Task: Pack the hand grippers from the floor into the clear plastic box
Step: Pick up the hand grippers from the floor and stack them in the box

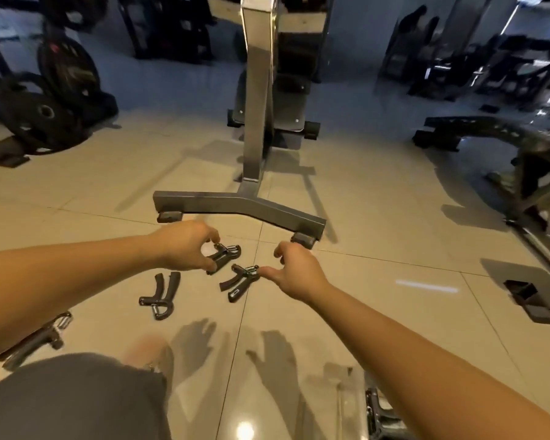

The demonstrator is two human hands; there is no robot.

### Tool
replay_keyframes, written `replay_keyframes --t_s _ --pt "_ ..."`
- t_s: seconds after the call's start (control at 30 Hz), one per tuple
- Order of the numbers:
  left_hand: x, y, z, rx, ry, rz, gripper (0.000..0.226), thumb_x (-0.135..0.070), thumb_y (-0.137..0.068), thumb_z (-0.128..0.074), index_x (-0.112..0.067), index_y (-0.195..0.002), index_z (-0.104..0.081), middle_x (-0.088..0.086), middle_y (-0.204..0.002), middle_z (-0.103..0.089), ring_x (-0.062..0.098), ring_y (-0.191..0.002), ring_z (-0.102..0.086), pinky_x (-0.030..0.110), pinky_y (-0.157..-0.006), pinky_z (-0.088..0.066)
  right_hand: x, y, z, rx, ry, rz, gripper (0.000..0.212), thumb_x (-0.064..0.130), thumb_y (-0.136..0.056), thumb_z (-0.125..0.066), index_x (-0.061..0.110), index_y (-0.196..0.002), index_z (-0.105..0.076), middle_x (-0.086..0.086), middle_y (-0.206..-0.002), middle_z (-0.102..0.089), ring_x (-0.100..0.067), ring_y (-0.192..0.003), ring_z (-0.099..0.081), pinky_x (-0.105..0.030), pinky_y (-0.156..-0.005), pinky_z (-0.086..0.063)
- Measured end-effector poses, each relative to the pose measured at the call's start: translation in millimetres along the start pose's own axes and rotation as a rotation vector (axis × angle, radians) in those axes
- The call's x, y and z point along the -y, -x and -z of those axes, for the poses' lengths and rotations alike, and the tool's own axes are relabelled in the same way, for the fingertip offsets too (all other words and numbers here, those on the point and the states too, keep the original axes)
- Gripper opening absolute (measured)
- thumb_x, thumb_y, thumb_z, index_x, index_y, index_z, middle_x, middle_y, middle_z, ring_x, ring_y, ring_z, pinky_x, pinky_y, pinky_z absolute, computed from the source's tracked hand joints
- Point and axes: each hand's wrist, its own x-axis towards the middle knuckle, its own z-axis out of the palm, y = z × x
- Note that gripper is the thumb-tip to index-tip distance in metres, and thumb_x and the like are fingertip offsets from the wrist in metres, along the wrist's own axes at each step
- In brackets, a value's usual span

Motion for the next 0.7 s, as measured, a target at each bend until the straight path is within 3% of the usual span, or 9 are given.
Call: replay_keyframes --t_s 0.13,0.3,0.43,0.6,0.7 --pt "38.8 -48.3 -36.1 0.031 0.031 0.025 0.065 -0.053 -0.083 -0.073 -0.024 -0.138 -0.055 -0.001 -0.134 -0.06 0.019 -0.115 -0.059 0.037 -0.093 -0.053 -4.0 -45.8 -55.0 0.05 -0.063 -0.146 0.054 0.054 -0.085 -0.072 0.014 -0.118 -0.059 -0.005 -0.112 -0.063 -0.024 -0.096 -0.06 -0.038 -0.08 -0.053" --pt "85.9 -117.0 -103.3 0.033 0.103 0.048 0.068 -0.057 -0.085 -0.068 -0.025 -0.142 -0.05 -0.003 -0.135 -0.059 0.019 -0.117 -0.057 0.033 -0.091 -0.049 -24.2 -99.0 -132.3 0.09 -0.18 -0.36 0.057 0.054 -0.086 -0.071 0.01 -0.12 -0.058 -0.006 -0.118 -0.062 -0.024 -0.099 -0.058 -0.032 -0.077 -0.045" --pt "115.3 -177.6 -155.6 0.046 0.156 0.045 0.069 -0.06 -0.083 -0.068 -0.022 -0.138 -0.053 -0.002 -0.126 -0.062 0.02 -0.109 -0.059 0.036 -0.087 -0.051 -44.8 -146.5 -193.5 0.1 -0.267 -0.533 0.053 0.054 -0.083 -0.073 0.013 -0.106 -0.051 -0.008 -0.112 -0.062 -0.025 -0.095 -0.061 -0.032 -0.071 -0.045" --pt "136.8 -233.9 -203.1 0.049 0.147 0.035 0.067 -0.063 -0.081 -0.068 -0.018 -0.129 -0.057 0.002 -0.115 -0.062 0.023 -0.107 -0.058 0.037 -0.084 -0.05 -56.6 -189.3 -250.1 0.087 -0.339 -0.718 0.07 0.055 -0.078 -0.077 0.007 -0.122 -0.049 -0.009 -0.119 -0.061 -0.029 -0.105 -0.063 -0.038 -0.083 -0.053" --pt "143.6 -255.7 -224.7 0.043 0.13 0.048 0.069 -0.069 -0.076 -0.068 -0.019 -0.122 -0.06 0.002 -0.108 -0.059 0.024 -0.105 -0.057 0.037 -0.082 -0.048 -54.4 -200.8 -267.3 0.049 -0.286 -0.786 0.07 0.055 -0.082 -0.073 0.009 -0.126 -0.044 -0.009 -0.122 -0.057 -0.03 -0.11 -0.061 -0.041 -0.086 -0.054"
